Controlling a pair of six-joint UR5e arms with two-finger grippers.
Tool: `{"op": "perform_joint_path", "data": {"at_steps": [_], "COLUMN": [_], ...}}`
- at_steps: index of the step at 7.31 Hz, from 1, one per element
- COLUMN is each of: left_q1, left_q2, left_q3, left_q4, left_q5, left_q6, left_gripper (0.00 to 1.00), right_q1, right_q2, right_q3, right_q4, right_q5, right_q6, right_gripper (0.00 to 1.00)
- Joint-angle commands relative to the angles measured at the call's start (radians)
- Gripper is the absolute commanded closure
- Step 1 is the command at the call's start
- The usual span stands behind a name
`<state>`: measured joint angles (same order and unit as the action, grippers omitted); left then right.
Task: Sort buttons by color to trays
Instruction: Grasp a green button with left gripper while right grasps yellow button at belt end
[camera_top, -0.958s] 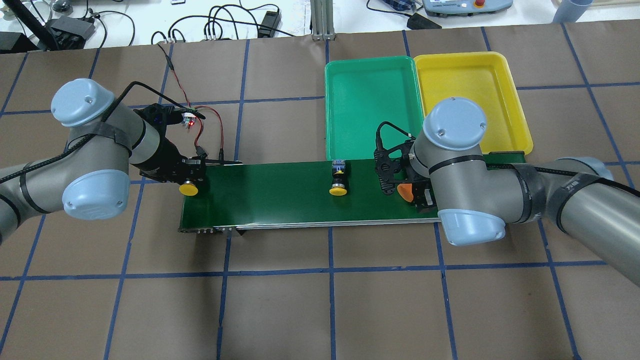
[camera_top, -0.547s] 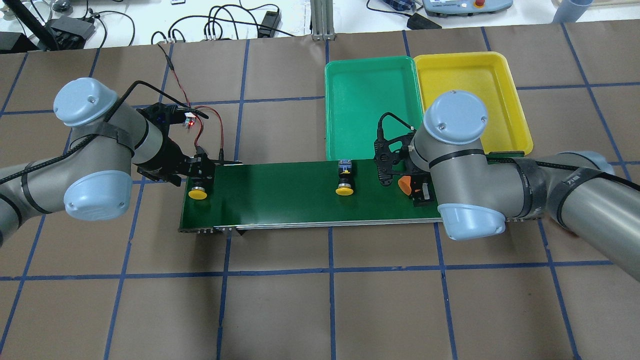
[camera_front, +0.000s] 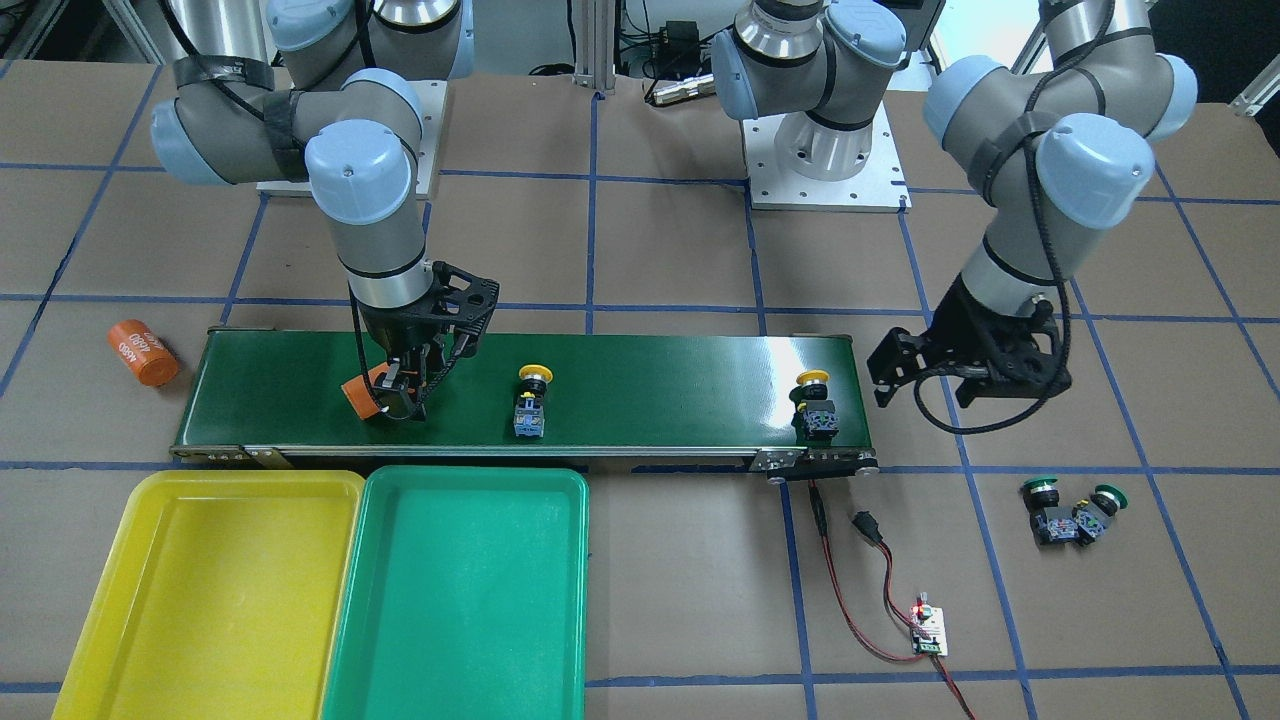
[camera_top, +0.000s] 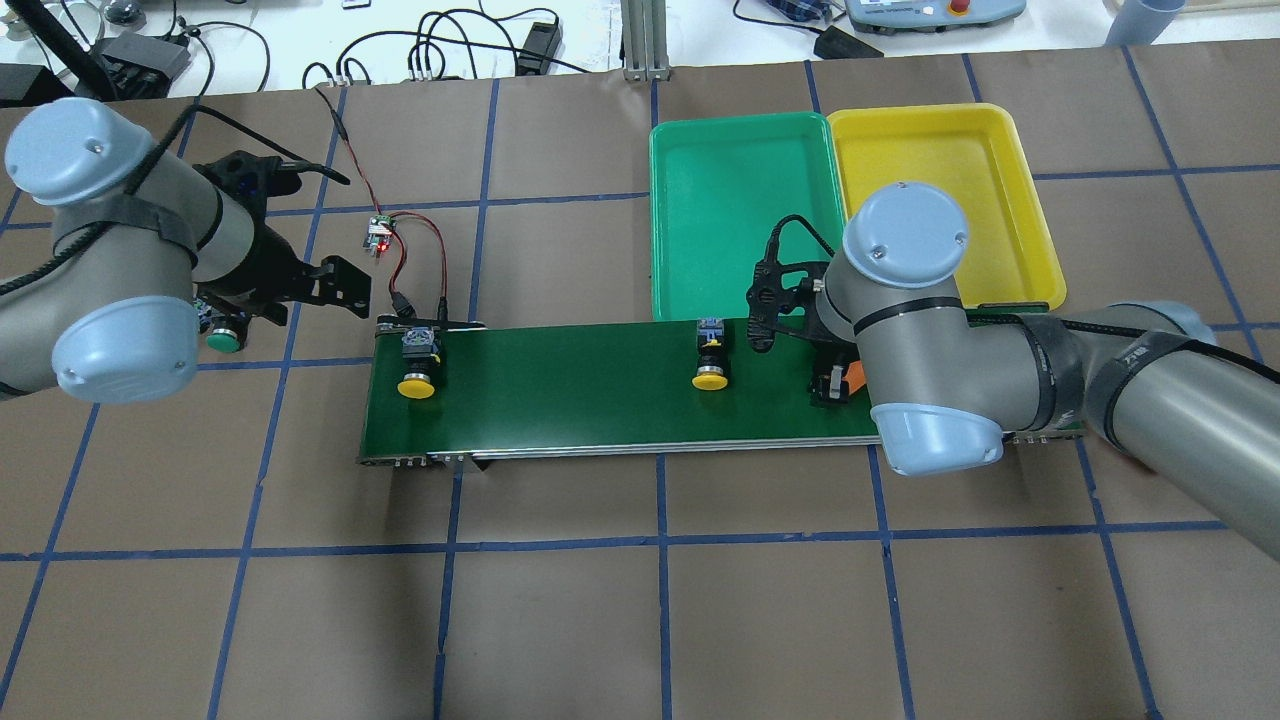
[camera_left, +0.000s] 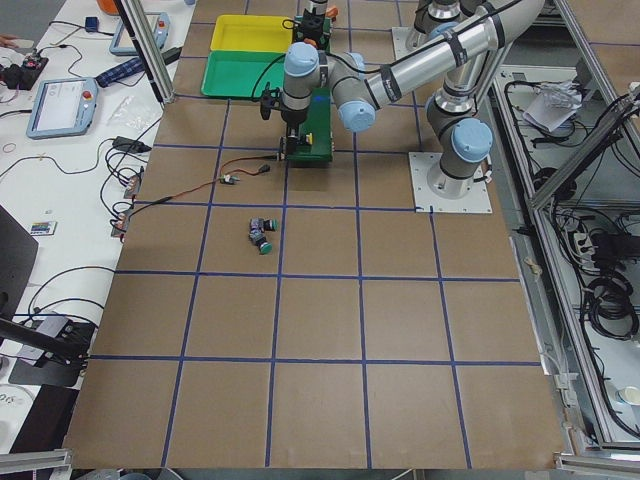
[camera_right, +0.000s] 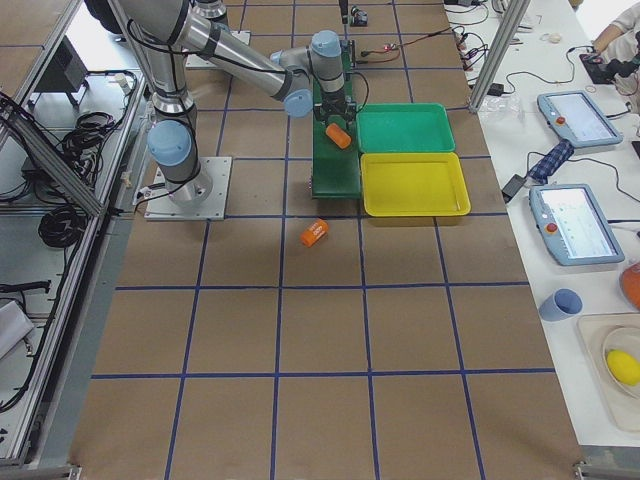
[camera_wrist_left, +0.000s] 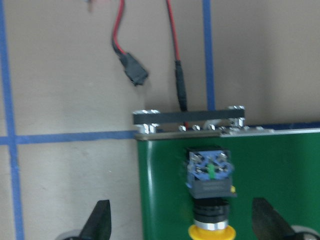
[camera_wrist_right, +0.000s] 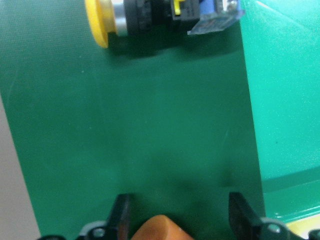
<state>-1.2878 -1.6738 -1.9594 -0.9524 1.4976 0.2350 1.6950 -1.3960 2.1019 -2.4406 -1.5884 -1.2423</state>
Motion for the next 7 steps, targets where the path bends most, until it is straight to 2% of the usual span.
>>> {"op": "perform_joint_path", "data": {"at_steps": [1, 3, 4, 5, 7], "left_q1": [0.088, 0.137, 0.145, 0.150, 0.168], "left_q2": [-0.072, -0.179, -0.235, -0.279, -0.358], "left_q3": [0.042, 0.101, 0.128, 0.157, 0.203], "left_q4": [0.015, 0.078, 0.080, 0.093, 0.128], "left_q5": [0.030, 0.029, 0.029, 0.029, 0.029], "left_q6": [0.087, 0.101, 0.110, 0.127, 0.142], "left_gripper": [0.00, 0.00, 0.00, 0.00, 0.00], "right_q1": [0.000, 0.000, -0.003, -0.003, -0.011], "right_q2": [0.002, 0.002, 0.002, 0.002, 0.000], "right_q3": [0.000, 0.000, 0.000, 0.000, -0.011], "right_q4": [-0.009, -0.009, -0.009, -0.009, -0.009], "right_q5": [-0.013, -0.015, -0.013, -0.010, -0.001], "right_q6": [0.091, 0.095, 0.081, 0.081, 0.125], "right_gripper": [0.26, 0.21, 0.11, 0.05, 0.02]}}
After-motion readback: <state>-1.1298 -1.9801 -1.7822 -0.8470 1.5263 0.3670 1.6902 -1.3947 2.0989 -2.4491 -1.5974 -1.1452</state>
